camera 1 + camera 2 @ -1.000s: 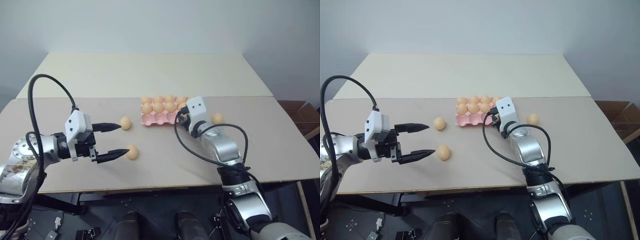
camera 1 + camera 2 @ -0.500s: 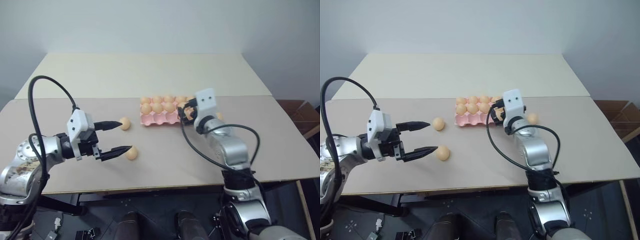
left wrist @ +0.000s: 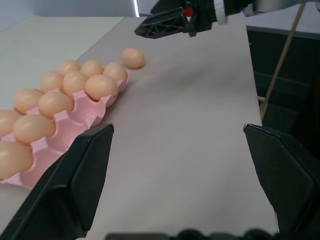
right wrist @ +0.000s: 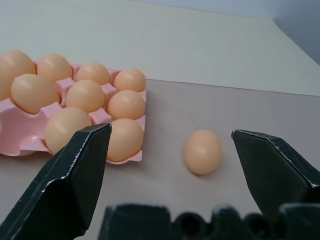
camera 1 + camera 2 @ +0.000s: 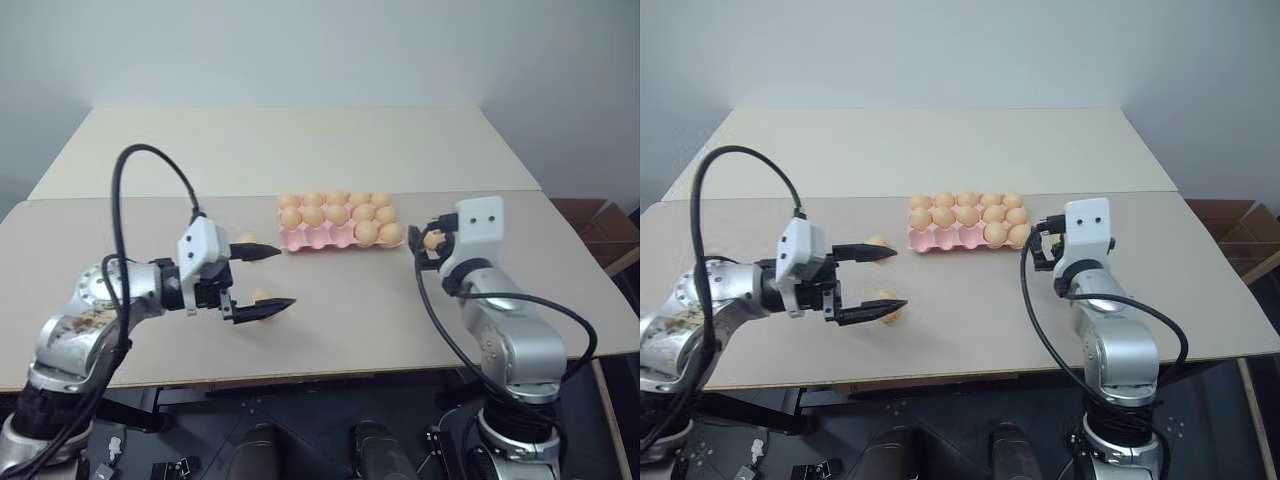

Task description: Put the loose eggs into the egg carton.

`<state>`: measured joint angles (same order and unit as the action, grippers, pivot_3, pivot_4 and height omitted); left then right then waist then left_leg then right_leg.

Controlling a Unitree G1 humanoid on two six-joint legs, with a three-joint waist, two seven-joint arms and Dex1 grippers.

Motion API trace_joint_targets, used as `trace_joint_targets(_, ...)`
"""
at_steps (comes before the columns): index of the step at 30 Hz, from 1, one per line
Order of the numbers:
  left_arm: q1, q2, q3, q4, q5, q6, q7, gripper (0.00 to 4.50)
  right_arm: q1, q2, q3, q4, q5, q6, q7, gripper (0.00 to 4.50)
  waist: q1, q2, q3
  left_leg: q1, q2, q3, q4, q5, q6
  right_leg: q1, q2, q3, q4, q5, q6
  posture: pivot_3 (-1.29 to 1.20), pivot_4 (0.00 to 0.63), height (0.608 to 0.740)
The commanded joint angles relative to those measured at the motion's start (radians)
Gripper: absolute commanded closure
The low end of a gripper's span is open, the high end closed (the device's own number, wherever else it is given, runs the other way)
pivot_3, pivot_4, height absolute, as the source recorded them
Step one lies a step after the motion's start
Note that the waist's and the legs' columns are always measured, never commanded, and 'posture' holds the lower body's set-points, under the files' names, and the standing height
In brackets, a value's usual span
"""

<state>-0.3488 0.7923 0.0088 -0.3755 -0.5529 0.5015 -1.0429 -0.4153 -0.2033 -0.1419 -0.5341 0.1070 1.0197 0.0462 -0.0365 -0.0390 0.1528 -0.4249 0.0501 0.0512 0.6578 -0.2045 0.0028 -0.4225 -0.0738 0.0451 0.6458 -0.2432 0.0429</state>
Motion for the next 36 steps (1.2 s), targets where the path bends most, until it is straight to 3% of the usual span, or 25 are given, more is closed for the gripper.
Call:
trace_joint_targets(1,-0.056,-0.016,-0.031,0.02,0.014,-0.018,-0.019,0.0,-0.042,-0.018,-0.072,0.014,0.055,0.02,0.041,0.04,0.0,0.0,0.0,0.0,0.0,0.0,0.0,0.0,0.0,0.0,0.0,0.0,0.0,0.0,0.0,0.0,0.15,0.74)
trace_joint_targets(16,-0.15,-0.047,-0.107,0.075,0.109,-0.046,-0.036,0.0,-0.256,-0.111,-0.031,0.565,-0.019,-0.142,0.035,0.04,-0.006,0.0,0.0,-0.001,0.0,0.0,0.0,0.0,0.0,0.0,0.0,0.0,-0.001,0.0,0.0,0.0,0.15,0.74)
trace_joint_targets(33,-0.171,-0.049,-0.089,0.096,0.131,-0.045,-0.029,0.0,-0.413,-0.098,0.01,1.047,-0.067,-0.412,0.014,0.04,-0.007,0.0,0.0,-0.001,0.0,-0.001,0.0,0.0,0.0,0.0,0.0,0.0,0.0,0.0,0.0,0.0,0.15,0.74)
trace_joint_targets(36,-0.163,-0.041,-0.076,0.106,0.136,-0.047,-0.024,0.0,-0.434,-0.098,0.005,1.105,-0.068,-0.439,0.006,0.65,-0.007,0.0,0.001,-0.001,0.0,-0.001,0.0,0.0,0.0,0.0,0.0,0.0,-0.001,0.0,0.0,0.0,0.15,0.74)
